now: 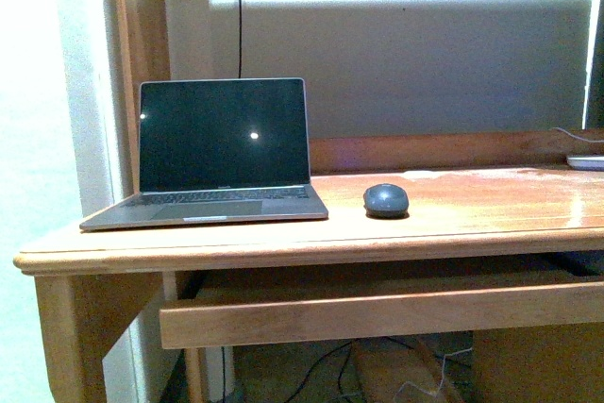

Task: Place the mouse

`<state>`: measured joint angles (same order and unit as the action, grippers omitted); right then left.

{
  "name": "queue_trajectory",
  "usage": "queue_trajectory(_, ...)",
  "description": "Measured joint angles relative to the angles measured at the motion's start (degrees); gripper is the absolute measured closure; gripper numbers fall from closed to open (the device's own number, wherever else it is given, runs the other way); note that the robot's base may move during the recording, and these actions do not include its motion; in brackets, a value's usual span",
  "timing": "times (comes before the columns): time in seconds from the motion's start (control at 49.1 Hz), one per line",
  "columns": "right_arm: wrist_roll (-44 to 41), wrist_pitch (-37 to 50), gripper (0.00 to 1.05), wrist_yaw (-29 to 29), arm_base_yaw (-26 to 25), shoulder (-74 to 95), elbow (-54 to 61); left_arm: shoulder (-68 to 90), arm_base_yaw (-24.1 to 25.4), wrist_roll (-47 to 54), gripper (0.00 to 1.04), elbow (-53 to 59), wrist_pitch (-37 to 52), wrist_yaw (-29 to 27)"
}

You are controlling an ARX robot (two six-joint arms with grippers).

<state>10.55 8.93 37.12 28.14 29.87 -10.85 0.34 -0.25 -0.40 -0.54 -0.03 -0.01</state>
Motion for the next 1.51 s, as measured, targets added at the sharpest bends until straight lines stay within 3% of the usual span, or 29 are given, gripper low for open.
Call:
queue_trajectory(0.082,1.1,-9.6,0.07,4.3,2.8,-11.8,2.4,0.0,0.0,0.0,0.08,0.0,0.0,0.0)
queue_trajectory(0.183,1.9,-11.8,0.07,4.2,0.3,-17.0,4.6,0.0,0.0,0.0,0.08,0.0,0.0,0.0)
queue_trajectory(0.265,-2.7,-7.5,0.18,-9.6,-6.2,-22.7,9.4,0.0,0.0,0.0,0.08,0.0,0.0,0.0)
queue_trajectory(0.326,-5.3,-7.5,0.27,-16.6,-10.5,-25.3,10.0,0.0,0.0,0.0,0.08,0.0,0.0,-0.1)
queue_trajectory(0.408,-7.5,-7.4,0.37,-23.2,-14.4,-28.0,10.0,0.0,0.0,0.0,0.08,0.0,0.0,0.1)
queue_trajectory(0.489,-9.0,-8.0,0.56,-27.4,-18.0,-28.5,10.0,0.0,0.0,0.0,0.08,0.0,0.0,0.0)
queue_trajectory(0.55,-9.5,-8.7,0.68,-33.7,-22.3,-29.1,10.0,0.0,0.0,0.0,0.08,0.0,0.0,0.0)
queue_trajectory(0.611,-9.8,-8.8,0.79,-36.1,-26.4,-29.6,10.0,0.0,0.0,0.0,0.08,0.0,0.0,0.0)
queue_trajectory(0.774,-10.3,-8.9,1.02,-37.0,-27.8,-29.6,10.0,0.0,0.0,0.0,0.08,0.0,0.0,0.0)
queue_trajectory(0.897,-10.4,-8.9,1.0,-37.0,-27.9,-29.6,10.0,0.0,0.0,0.0,0.08,0.0,0.0,0.0)
queue_trajectory(1.039,-10.4,-8.9,0.67,-37.0,-27.9,-29.6,10.0,0.0,0.0,0.0,0.08,0.0,0.0,0.0)
queue_trajectory(1.141,-10.4,-8.9,0.5,-37.0,-27.9,-29.6,10.0,0.0,0.0,0.0,0.08,0.0,0.0,0.0)
queue_trajectory(1.447,-10.3,-8.9,0.08,-37.0,-27.9,-29.6,10.0,0.0,0.0,0.0,0.08,0.0,0.0,0.0)
queue_trajectory(1.508,-10.3,-8.9,0.07,-37.0,-27.9,-29.6,10.0,0.0,0.0,0.0,0.08,0.0,0.0,0.0)
